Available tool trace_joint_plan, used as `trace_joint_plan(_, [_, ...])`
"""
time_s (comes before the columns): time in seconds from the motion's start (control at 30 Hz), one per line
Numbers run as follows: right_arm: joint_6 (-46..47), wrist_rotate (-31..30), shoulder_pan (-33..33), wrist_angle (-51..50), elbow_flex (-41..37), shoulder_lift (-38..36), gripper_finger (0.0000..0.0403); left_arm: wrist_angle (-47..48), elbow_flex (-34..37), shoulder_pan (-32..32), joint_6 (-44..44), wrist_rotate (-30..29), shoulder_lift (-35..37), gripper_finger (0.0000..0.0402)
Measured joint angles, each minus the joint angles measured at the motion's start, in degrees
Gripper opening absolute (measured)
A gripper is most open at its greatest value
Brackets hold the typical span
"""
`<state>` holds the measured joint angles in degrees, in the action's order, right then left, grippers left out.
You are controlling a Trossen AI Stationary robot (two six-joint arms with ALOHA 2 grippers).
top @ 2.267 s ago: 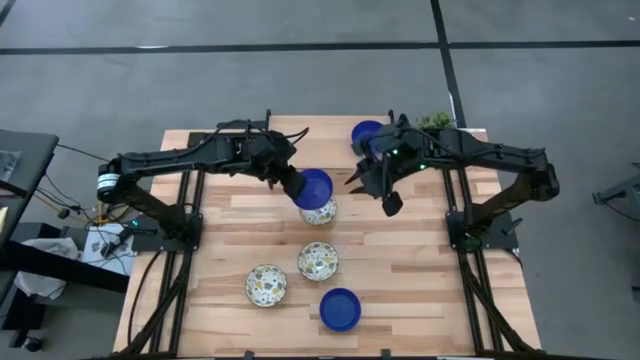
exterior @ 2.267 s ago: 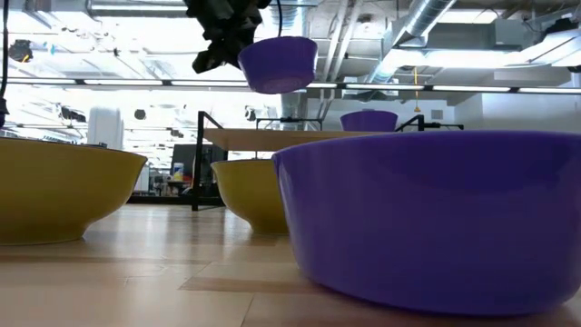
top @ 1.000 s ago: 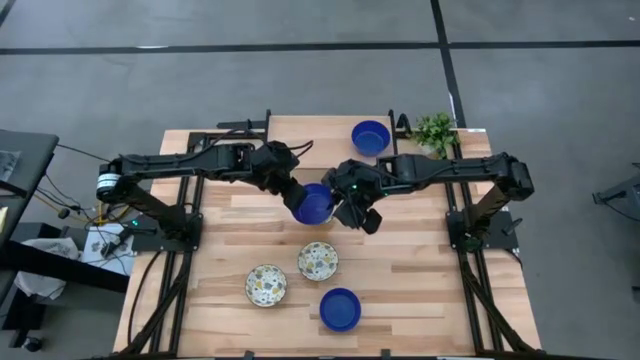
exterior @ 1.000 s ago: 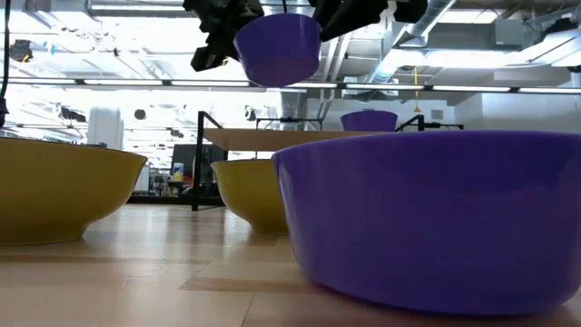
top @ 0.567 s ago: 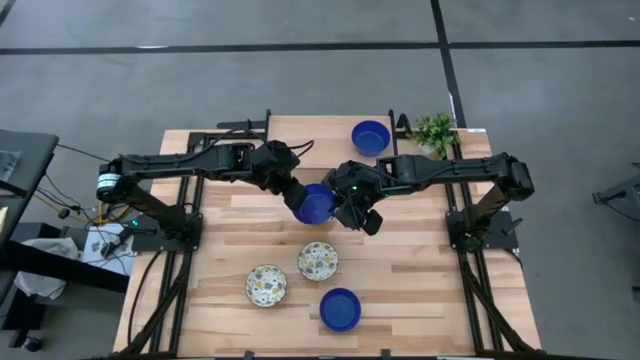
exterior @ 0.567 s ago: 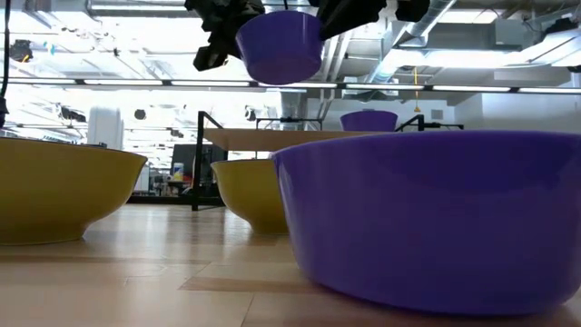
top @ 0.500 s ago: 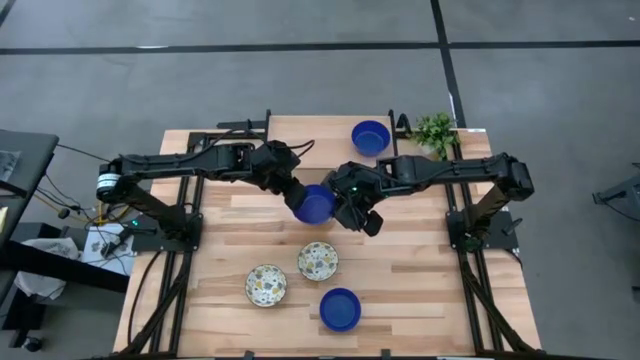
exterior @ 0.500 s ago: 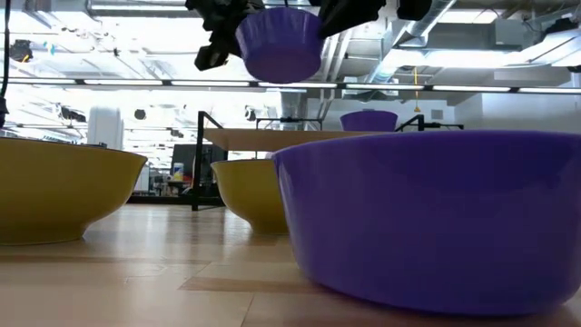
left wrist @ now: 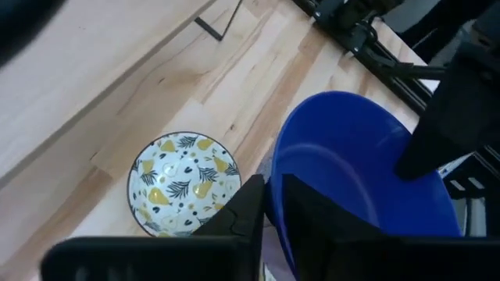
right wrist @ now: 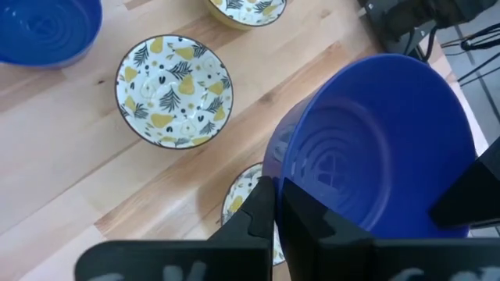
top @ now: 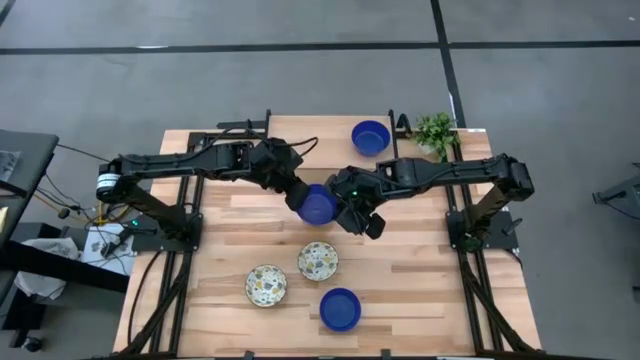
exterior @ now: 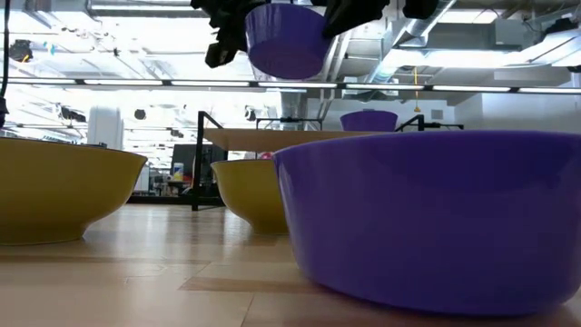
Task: Pick & Place Mini bowls
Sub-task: Stack the top blue bowl on the blue bowl on the shelf
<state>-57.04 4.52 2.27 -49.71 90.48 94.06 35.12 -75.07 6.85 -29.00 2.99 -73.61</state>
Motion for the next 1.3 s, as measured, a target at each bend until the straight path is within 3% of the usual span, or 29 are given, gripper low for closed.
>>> trace_joint_plan(0.5, [1.5, -0.5, 0.6, -5.2, 1.6, 0.0, 0.0000, 0.0, 0.0, 0.3, 1.5, 0.1, 0.9, 0.0149])
trace_joint_plan(0.9, [3.2, -0.4, -1.2, -10.2, 1.6, 0.0, 0.0000, -0.4, 0.0, 1.9, 3.6, -5.9, 7.6, 0.0154])
trace_joint_plan(1.3, [7.2, -0.3, -10.0, -10.9, 1.5, -3.6, 0.0000, -0.5, 0.0, 1.6, 5.2, -7.6, 11.0, 0.0154])
